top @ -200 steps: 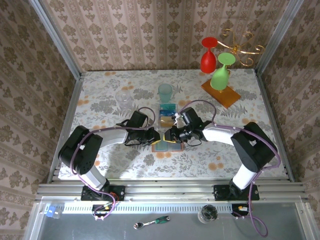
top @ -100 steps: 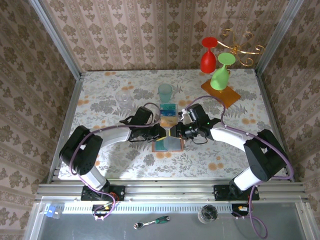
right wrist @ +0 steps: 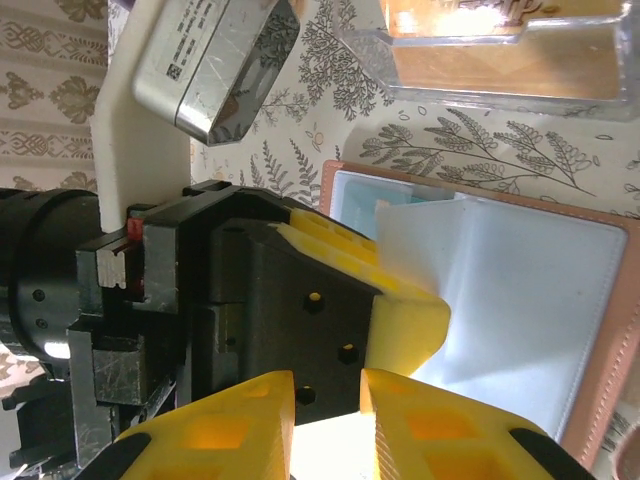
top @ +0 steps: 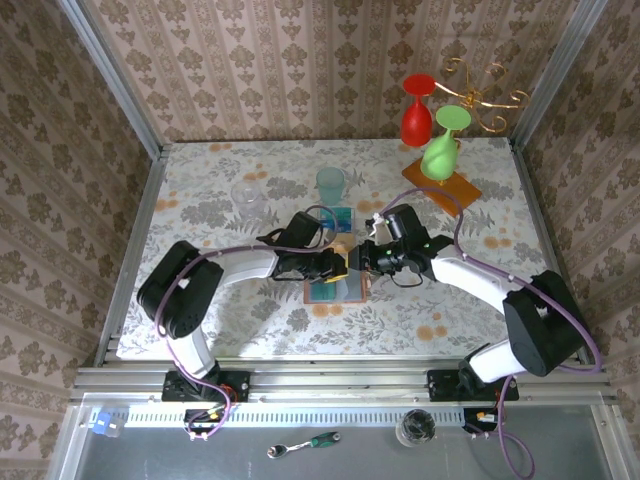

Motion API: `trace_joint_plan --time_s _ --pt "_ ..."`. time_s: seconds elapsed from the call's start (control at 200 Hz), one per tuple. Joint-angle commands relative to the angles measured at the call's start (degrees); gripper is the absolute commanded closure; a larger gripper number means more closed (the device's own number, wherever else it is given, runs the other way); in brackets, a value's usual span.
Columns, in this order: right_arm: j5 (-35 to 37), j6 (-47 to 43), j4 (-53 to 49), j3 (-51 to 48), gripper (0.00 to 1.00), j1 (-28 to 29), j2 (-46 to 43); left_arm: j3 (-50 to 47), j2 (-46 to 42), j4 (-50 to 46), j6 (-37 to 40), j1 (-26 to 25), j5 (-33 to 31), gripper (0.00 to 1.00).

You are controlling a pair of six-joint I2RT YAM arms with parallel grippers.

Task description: Take the credit cards out of the card holder

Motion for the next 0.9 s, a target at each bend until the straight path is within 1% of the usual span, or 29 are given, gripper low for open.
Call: trace_joint_plan --time_s 0.0,0.175,0.19,0.26,0.455,0.805,0.825,0.895 --pt "2.52 -1.82 -3.47 -0.66 0.74 -0.49 -2.51 2.42 1.71 0.36 -0.49 -0.93 1.27 0.74" --pt "3.87 -2.58 -5.23 -0.91 0.72 -0.94 -2.71 4.26 3.44 1.07 -0.77 -1.76 1.77 0.71" --pt "3.92 -2.63 -5.34 -0.94 0.72 -0.92 -4.30 4.42 3.57 1.15 -0.77 -1.77 1.77 0.71" --pt "4.01 -2.62 -5.53 -1.01 0.71 -1.01 -4.81 4.78 3.94 1.17 -0.82 -1.86 1.94 0.70" --pt "3.68 -2.53 -5.65 -1.04 0.70 -1.02 -4.65 4.70 3.69 1.17 -0.78 -1.89 1.75 0.65" --pt "1.65 -1.53 -4.49 -1.08 0.71 -0.78 -3.51 1.64 0.70 1.51 -0.70 -0.14 0.63 0.68" --pt "1.55 -1.32 -4.27 -1.13 0.71 -0.64 -1.85 1.31 0.37 1.53 -0.69 0.01 0.63 0.68" --pt "1.28 -0.82 -3.60 -0.85 0.71 -0.12 -0.68 -0.09 -0.88 1.61 -0.60 0.85 0.42 0.68"
